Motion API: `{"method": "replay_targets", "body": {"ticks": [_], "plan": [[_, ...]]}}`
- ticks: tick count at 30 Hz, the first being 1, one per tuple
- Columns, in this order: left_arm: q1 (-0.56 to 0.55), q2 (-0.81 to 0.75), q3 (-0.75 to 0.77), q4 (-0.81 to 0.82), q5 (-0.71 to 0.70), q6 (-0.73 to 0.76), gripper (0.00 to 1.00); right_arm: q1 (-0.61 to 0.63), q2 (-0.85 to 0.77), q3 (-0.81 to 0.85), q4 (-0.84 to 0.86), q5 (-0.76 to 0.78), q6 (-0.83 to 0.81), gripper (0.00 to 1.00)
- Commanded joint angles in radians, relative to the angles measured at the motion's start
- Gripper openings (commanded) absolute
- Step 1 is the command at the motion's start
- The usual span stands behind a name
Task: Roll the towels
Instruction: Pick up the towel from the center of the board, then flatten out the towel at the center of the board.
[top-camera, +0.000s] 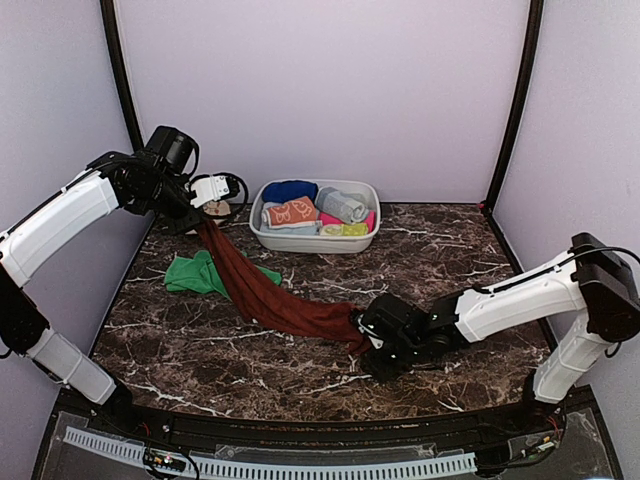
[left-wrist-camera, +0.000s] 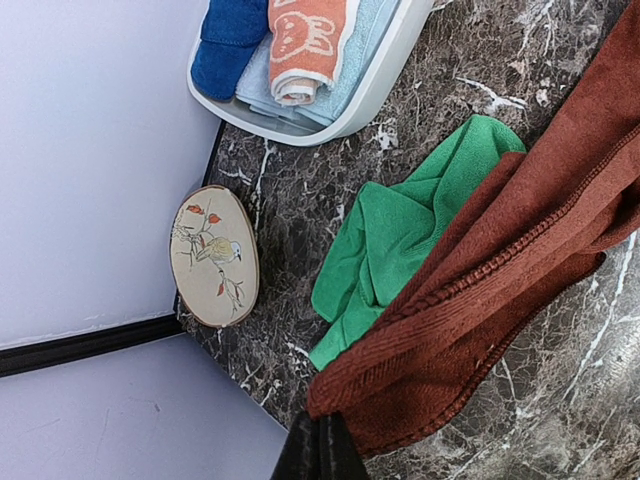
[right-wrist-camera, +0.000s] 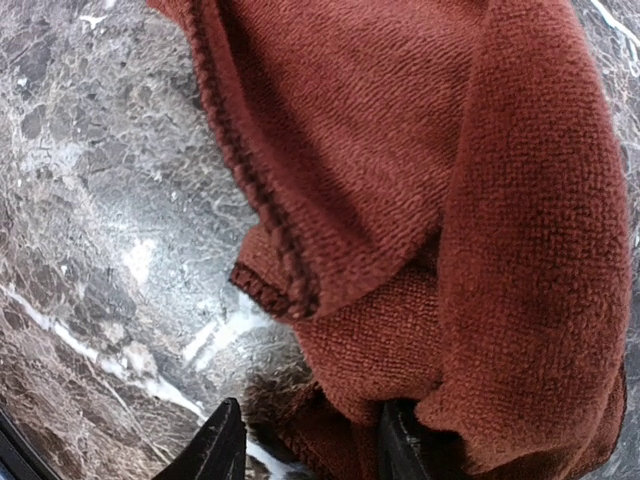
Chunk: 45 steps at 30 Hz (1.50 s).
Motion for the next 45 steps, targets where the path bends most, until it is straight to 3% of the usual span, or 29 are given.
{"method": "replay_targets", "body": {"ticks": [1,5,8,15,20,33,45], "plan": [[0.006,-0.034,-0.011,0.013,0.001,0.004,0.0,-0.016,0.036,-0.015,0.024,-0.024,0.024,0.37],[0.006,-0.034,-0.011,0.016,-0.004,0.009,0.0,-0.025,0.043,0.016,-0.031,0.009,0.016,0.0],[0.006,-0.033,-0.009,0.019,-0.011,0.014,0.0,-0.041,-0.004,0.034,-0.083,0.036,-0.003,0.0],[0.017,-0.041,0.011,0.046,-0.027,0.02,0.0,-0.204,-0.354,0.025,-0.156,-0.012,-0.014,0.0],[0.03,-0.062,0.016,0.078,-0.035,0.034,0.0,-0.283,-0.52,0.045,-0.258,-0.01,-0.031,0.0],[0.035,-0.147,0.117,0.177,-0.058,0.081,0.0,-0.398,-0.748,0.202,-0.428,-0.027,-0.082,0.0],[0.035,-0.346,0.201,-0.141,0.159,0.108,0.0,-0.4,-0.83,0.49,-0.664,-0.049,-0.085,0.0]]}}
